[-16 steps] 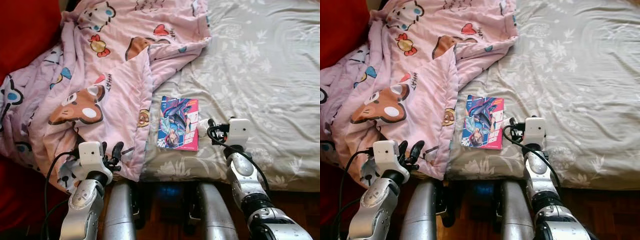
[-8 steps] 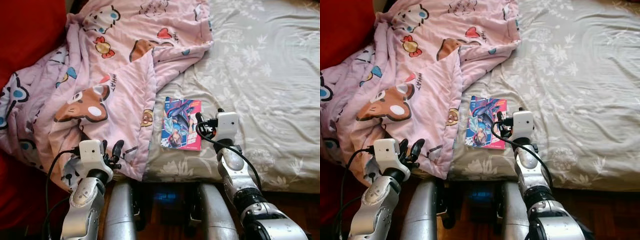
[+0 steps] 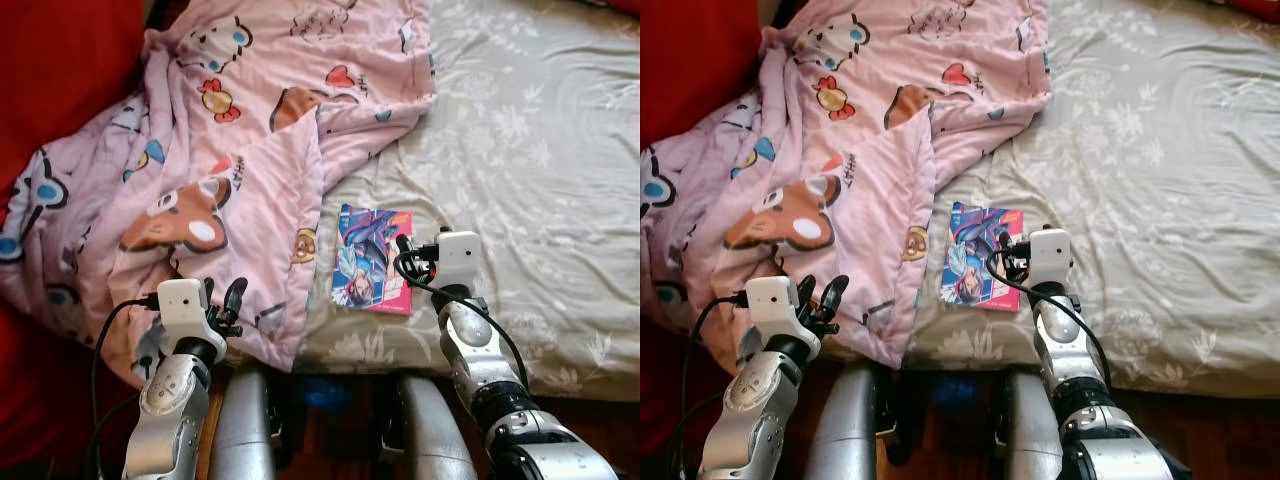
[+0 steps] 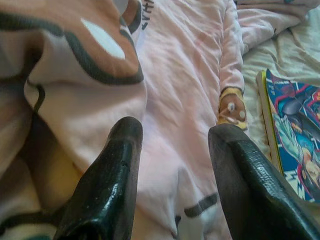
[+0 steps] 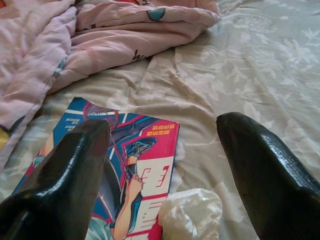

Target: Clean up the room

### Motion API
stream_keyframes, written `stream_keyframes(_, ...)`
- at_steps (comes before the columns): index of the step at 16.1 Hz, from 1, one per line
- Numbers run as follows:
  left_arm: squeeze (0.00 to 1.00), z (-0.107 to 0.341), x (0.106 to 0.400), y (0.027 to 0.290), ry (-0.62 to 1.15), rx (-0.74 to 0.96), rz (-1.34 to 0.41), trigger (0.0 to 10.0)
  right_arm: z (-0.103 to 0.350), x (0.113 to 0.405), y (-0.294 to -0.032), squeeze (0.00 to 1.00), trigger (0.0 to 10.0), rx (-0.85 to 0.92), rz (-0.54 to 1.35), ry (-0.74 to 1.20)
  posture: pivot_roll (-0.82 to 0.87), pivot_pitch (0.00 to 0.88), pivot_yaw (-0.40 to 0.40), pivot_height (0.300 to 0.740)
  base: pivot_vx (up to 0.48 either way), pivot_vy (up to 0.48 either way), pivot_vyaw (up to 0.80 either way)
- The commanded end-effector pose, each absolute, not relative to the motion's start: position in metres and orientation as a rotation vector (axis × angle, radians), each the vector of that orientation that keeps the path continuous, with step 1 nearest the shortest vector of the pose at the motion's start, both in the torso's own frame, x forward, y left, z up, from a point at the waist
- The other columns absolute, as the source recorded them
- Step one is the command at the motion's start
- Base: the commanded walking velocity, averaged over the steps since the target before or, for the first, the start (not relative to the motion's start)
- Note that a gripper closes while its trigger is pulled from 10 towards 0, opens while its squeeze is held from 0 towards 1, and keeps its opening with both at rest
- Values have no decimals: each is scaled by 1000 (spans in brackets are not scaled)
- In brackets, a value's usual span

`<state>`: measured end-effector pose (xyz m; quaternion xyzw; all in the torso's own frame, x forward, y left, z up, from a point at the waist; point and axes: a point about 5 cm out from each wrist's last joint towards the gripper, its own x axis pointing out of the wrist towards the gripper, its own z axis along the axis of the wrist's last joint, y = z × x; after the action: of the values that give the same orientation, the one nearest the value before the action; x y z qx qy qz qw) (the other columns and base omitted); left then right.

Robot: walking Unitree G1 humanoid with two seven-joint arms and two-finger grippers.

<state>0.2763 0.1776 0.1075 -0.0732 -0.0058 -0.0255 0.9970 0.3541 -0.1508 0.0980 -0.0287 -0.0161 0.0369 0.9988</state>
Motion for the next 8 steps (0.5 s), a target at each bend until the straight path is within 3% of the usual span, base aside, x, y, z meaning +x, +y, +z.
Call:
stream_keyframes(1,0,97,271,179,26,-152,-41,10000,83,347,-156,0,10000,-43,53,27,21,353,18,630,368,0,0)
stream_keyframes(8,0,98,271,181,24,-148,-45,10000,79,345,-159,0,10000,-42,27,50,25,361,26,630,374,0,0)
